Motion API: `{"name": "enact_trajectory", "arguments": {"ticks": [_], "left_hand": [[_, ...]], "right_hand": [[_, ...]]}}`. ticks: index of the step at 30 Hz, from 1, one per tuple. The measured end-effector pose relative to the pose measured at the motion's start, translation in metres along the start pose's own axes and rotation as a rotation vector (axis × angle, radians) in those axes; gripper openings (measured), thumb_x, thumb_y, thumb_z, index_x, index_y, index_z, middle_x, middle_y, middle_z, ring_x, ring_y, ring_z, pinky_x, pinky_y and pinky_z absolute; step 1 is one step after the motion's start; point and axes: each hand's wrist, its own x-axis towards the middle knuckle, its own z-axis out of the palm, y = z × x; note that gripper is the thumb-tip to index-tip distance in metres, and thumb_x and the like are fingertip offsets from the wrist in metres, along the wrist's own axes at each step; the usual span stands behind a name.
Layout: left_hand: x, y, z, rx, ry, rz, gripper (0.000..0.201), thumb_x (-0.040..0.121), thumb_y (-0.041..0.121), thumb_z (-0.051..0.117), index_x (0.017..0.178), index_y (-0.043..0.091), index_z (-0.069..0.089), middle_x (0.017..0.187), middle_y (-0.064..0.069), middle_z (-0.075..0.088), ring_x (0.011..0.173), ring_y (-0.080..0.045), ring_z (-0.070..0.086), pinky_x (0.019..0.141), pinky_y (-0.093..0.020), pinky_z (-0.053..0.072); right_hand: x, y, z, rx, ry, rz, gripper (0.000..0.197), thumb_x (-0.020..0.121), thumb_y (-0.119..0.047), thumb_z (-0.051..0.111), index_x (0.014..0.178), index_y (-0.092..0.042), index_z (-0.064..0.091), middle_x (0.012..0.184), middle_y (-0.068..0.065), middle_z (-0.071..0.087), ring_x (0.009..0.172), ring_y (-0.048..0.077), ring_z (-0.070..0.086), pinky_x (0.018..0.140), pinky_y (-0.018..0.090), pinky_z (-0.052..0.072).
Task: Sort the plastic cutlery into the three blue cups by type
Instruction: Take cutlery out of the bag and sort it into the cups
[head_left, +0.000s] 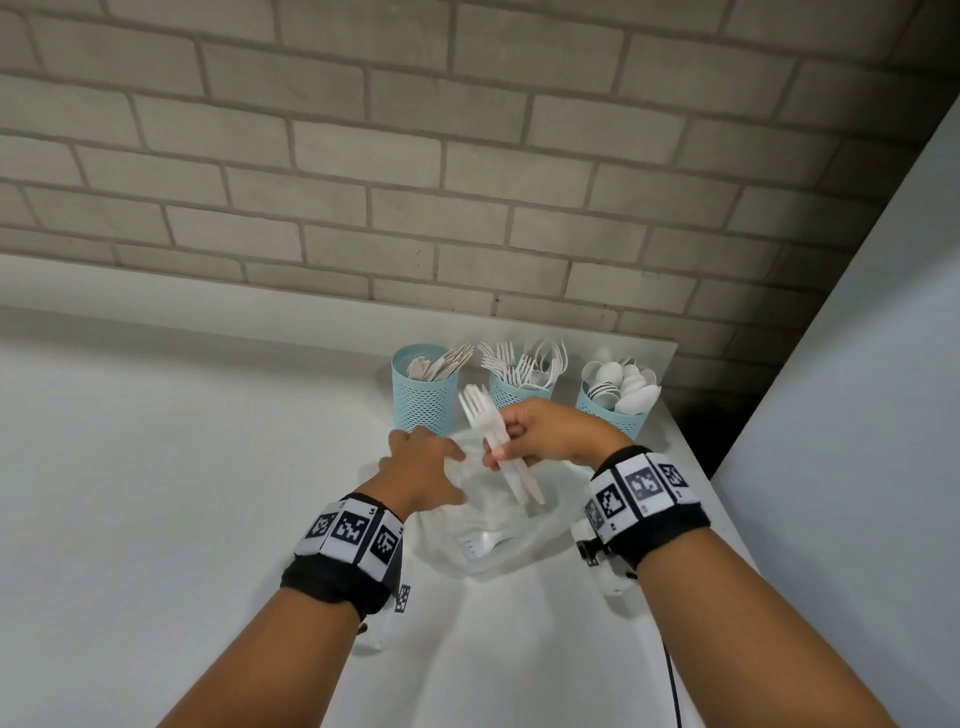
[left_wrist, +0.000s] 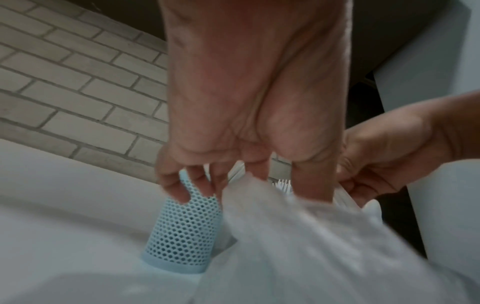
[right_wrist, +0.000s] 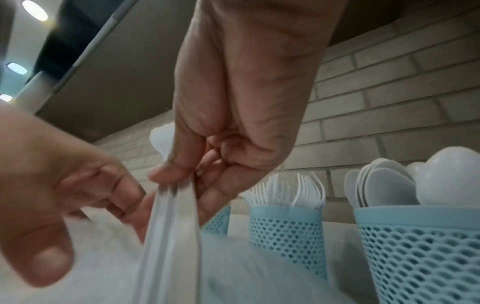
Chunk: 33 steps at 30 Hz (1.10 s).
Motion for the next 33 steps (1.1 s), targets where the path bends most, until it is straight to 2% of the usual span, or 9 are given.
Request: {"name": "enact_trajectory", "arguments": {"ticks": [3, 7, 10, 13, 15, 17, 22, 28, 33], "left_hand": [[0.001, 0.010, -0.006, -0.257, 0.115, 0.106, 0.042, 0.078, 0.031, 0.073, 0.117, 0.020, 0.063, 0.127, -0.002, 0.054, 0.119, -0.019, 0.042, 0.098, -0.030, 0.035], [0.000, 0.020, -0.010, -0.700, 0.015, 0.132, 0.027, 0.091, 0.018, 0.059, 0.115, 0.008, 0.064, 0.111, -0.008, 0.067, 0.093, -0.010, 0.060, 0.075, -0.013, 0.045], [0.002, 0.023, -0.007, -0.853, -0.044, 0.120, 0.029, 0.096, 0.022, 0.050, 0.116, 0.005, 0.062, 0.104, -0.009, 0.068, 0.089, -0.011, 0.064, 0.073, -0.015, 0.051], [0.000, 0.024, -0.004, -1.022, -0.109, 0.109, 0.024, 0.099, 0.023, 0.044, 0.112, 0.008, 0.058, 0.092, -0.008, 0.069, 0.074, -0.007, 0.068, 0.065, -0.016, 0.055], [-0.001, 0.023, -0.003, -1.100, -0.143, 0.107, 0.025, 0.100, 0.026, 0.040, 0.110, 0.010, 0.057, 0.090, -0.007, 0.068, 0.075, -0.011, 0.068, 0.073, -0.024, 0.056], [-0.001, 0.022, -0.003, -1.152, -0.161, 0.088, 0.029, 0.100, 0.031, 0.038, 0.102, 0.012, 0.059, 0.085, -0.006, 0.066, 0.073, -0.013, 0.067, 0.077, -0.029, 0.055], [0.000, 0.021, -0.002, -1.237, -0.147, 0.027, 0.029, 0.100, 0.035, 0.036, 0.105, 0.012, 0.055, 0.071, -0.002, 0.054, 0.058, -0.009, 0.054, 0.057, -0.020, 0.049], [0.001, 0.025, 0.001, -1.077, -0.087, 0.041, 0.024, 0.101, 0.025, 0.037, 0.110, 0.010, 0.054, 0.072, 0.000, 0.048, 0.058, -0.009, 0.045, 0.054, -0.018, 0.041], [0.002, 0.025, 0.006, -0.972, -0.048, 0.049, 0.029, 0.099, 0.026, 0.043, 0.122, 0.010, 0.052, 0.074, 0.001, 0.044, 0.057, -0.008, 0.040, 0.047, -0.016, 0.033]], "right_hand": [[0.000, -0.008, -0.009, 0.276, 0.095, -0.041, 0.015, 0.086, -0.002, 0.063, 0.089, -0.017, 0.063, 0.085, 0.001, 0.072, 0.084, 0.016, 0.069, 0.085, 0.034, 0.055], [0.009, -0.011, -0.008, 0.536, 0.217, -0.003, 0.010, 0.088, -0.002, 0.059, 0.089, -0.012, 0.062, 0.073, -0.004, 0.073, 0.077, 0.012, 0.069, 0.086, 0.031, 0.053], [0.014, -0.013, 0.000, 0.556, 0.248, 0.036, 0.006, 0.089, -0.008, 0.061, 0.088, -0.013, 0.063, 0.083, -0.002, 0.071, 0.090, 0.020, 0.064, 0.094, 0.037, 0.047], [0.019, -0.012, 0.006, 0.611, 0.263, 0.060, 0.006, 0.090, -0.009, 0.060, 0.087, -0.015, 0.062, 0.079, -0.004, 0.071, 0.081, 0.015, 0.063, 0.079, 0.027, 0.049], [0.021, -0.012, 0.008, 0.653, 0.245, 0.081, 0.006, 0.090, -0.011, 0.059, 0.087, -0.015, 0.061, 0.070, -0.009, 0.072, 0.076, 0.012, 0.061, 0.074, 0.024, 0.048], [0.021, -0.011, 0.009, 0.692, 0.216, 0.094, 0.007, 0.091, -0.012, 0.057, 0.087, -0.017, 0.061, 0.068, -0.011, 0.072, 0.075, 0.011, 0.060, 0.075, 0.027, 0.047], [0.018, -0.013, 0.008, 0.755, 0.166, 0.096, 0.006, 0.094, -0.016, 0.053, 0.095, -0.016, 0.059, 0.092, -0.003, 0.071, 0.078, 0.011, 0.062, 0.081, 0.032, 0.049], [0.022, -0.016, 0.011, 0.722, 0.545, 0.006, 0.056, 0.087, -0.024, 0.065, 0.133, -0.015, 0.034, 0.105, 0.008, 0.062, 0.079, 0.015, 0.064, 0.064, 0.025, 0.054], [0.027, -0.015, 0.012, 0.689, 0.601, -0.035, 0.042, 0.094, -0.008, 0.050, 0.133, -0.018, 0.035, 0.122, 0.016, 0.057, 0.089, 0.027, 0.066, 0.070, 0.031, 0.057]]}}
